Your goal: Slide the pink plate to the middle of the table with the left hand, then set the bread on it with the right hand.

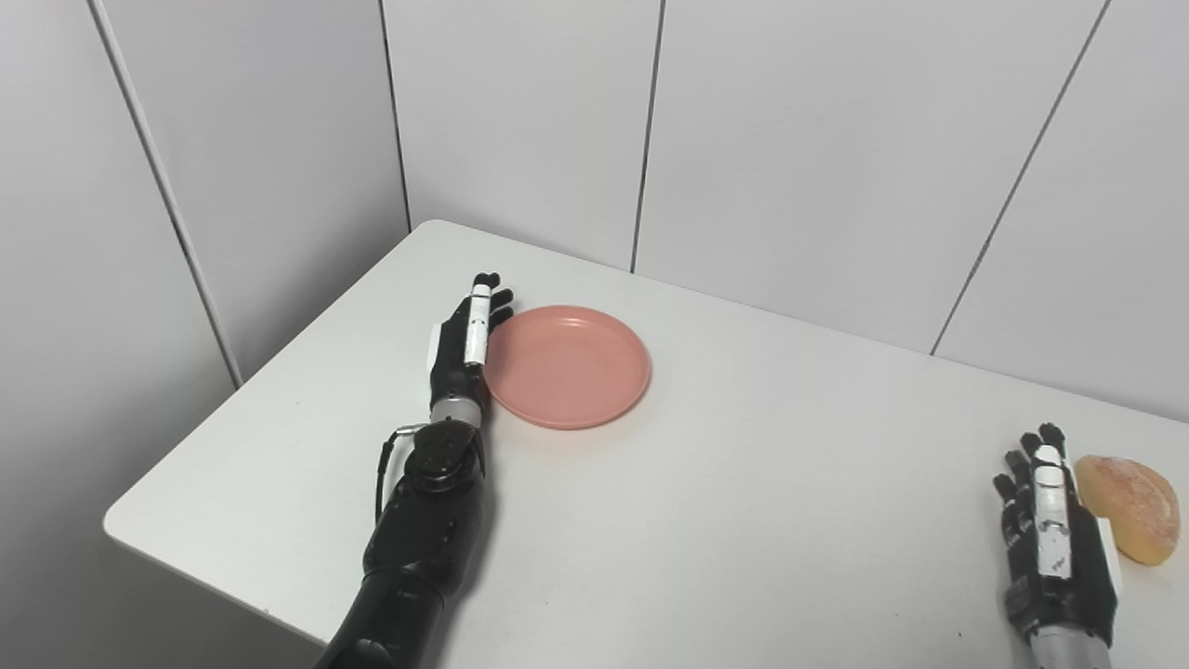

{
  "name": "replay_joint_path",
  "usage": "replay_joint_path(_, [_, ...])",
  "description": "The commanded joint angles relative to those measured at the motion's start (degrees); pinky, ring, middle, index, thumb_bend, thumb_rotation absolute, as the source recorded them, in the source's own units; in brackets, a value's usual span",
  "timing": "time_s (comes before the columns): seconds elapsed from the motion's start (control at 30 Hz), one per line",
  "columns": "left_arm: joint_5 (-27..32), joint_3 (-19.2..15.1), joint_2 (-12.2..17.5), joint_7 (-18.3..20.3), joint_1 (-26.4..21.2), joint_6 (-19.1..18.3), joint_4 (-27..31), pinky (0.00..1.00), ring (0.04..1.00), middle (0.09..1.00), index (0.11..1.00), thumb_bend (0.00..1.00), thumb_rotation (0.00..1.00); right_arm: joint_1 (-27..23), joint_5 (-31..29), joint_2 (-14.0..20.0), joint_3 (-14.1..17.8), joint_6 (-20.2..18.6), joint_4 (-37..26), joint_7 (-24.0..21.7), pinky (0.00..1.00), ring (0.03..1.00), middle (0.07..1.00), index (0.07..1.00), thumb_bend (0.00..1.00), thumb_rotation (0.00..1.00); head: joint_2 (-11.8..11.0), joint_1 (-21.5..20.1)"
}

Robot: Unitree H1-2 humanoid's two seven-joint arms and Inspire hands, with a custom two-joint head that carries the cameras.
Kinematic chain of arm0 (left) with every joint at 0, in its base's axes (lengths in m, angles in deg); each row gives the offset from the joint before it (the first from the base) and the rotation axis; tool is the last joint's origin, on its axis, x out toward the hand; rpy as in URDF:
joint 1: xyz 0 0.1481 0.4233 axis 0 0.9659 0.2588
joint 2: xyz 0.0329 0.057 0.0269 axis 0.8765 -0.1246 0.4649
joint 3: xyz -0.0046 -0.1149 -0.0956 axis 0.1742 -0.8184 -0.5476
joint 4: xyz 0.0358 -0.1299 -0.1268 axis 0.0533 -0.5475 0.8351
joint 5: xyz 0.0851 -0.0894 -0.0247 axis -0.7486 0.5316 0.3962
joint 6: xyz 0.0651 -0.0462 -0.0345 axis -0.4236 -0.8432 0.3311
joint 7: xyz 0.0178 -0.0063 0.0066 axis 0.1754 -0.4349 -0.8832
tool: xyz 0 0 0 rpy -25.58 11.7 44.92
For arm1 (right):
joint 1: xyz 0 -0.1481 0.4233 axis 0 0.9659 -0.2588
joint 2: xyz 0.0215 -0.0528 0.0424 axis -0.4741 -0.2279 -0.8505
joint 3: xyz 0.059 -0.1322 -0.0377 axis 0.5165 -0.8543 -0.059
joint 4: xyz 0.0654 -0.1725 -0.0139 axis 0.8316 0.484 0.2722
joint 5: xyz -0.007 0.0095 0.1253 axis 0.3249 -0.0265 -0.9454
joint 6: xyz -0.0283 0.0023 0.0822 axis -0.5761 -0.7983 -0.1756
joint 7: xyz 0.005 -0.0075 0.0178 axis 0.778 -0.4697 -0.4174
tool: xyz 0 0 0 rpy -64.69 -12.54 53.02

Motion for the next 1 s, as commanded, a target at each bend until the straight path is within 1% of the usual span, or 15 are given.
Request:
replay_joint_path(0.0, [-1.23,1.79,-0.15,2.34,-1.24,-0.07,1.63,0.84,0.849,0.832,0.820,0.45,1.00,-1.99,0.09,0.00,-0.14,1.80,-0.50,-0.26,1.00,1.000,1.000,1.000,0.61,0.85,0.16,-0.51])
replay_joint_path(0.2, [-3.14,4.55,-1.12,3.11,-0.96,-0.65,2.50,0.84,0.831,0.814,0.800,0.43,1.00,-2.22,0.41,-0.44,-0.16,2.47,0.31,0.05,1.00,1.000,1.000,0.996,0.67,0.85,0.76,-1.29])
replay_joint_path(0.33, [-3.17,6.25,-1.85,4.15,-0.88,-1.19,3.40,0.82,0.837,0.825,0.813,0.44,1.00,-2.16,0.97,-0.72,-0.38,1.95,-0.13,0.41,1.00,1.000,1.000,0.995,0.66,0.87,0.87,-2.03])
replay_joint_path(0.43, [-2.51,6.95,-2.62,5.03,-0.73,-1.49,4.03,0.82,0.838,0.826,0.812,0.44,1.00,-2.33,1.07,-0.65,-0.75,2.57,0.40,-0.09,1.00,1.000,1.000,0.998,0.66,0.87,1.33,-2.85])
replay_joint_path(0.57, [-2.62,7.93,-3.76,5.70,-0.38,-2.42,5.03,0.84,0.855,0.840,0.825,0.43,1.00,-2.53,0.89,-0.68,-1.03,2.83,0.76,-0.50,1.00,1.000,1.000,1.000,0.68,0.88,1.66,-3.67])
replay_joint_path(0.63, [-3.31,8.60,-4.19,5.46,-0.32,-2.16,4.91,0.85,0.856,0.839,0.826,0.43,1.00,-2.52,1.01,-0.66,-1.20,2.62,0.65,-0.51,1.00,1.000,1.000,1.000,0.68,0.88,1.75,-3.93])
replay_joint_path(0.73, [-4.87,9.68,-4.53,5.52,-0.56,-1.36,3.72,0.84,0.839,0.826,0.818,0.42,1.00,-2.49,1.52,-0.65,-1.42,2.71,0.60,-0.22,1.00,1.000,1.000,1.000,0.67,0.88,2.00,-4.43])
replay_joint_path(0.77, [-5.11,10.08,-4.52,6.07,-0.61,-1.55,3.36,0.83,0.835,0.824,0.817,0.41,1.00,-2.51,1.70,-0.68,-1.41,2.94,0.68,-0.08,1.00,1.000,1.000,1.000,0.67,0.88,2.00,-4.43])
replay_joint_path(0.83, [-5.21,10.58,-4.43,6.98,-0.62,-2.04,3.13,0.86,0.850,0.833,0.826,0.42,1.00,-2.56,2.00,-0.78,-1.38,3.18,0.77,0.12,1.00,1.000,1.000,1.000,0.67,0.88,2.35,-4.80])
replay_joint_path(0.97, [-4.89,11.62,-4.53,9.16,-0.76,-0.55,2.18,0.84,0.857,0.841,0.834,0.41,1.00,-2.85,2.28,-1.05,-1.55,3.37,1.02,0.07,1.00,1.000,1.000,1.000,0.67,0.89,2.98,-6.32])
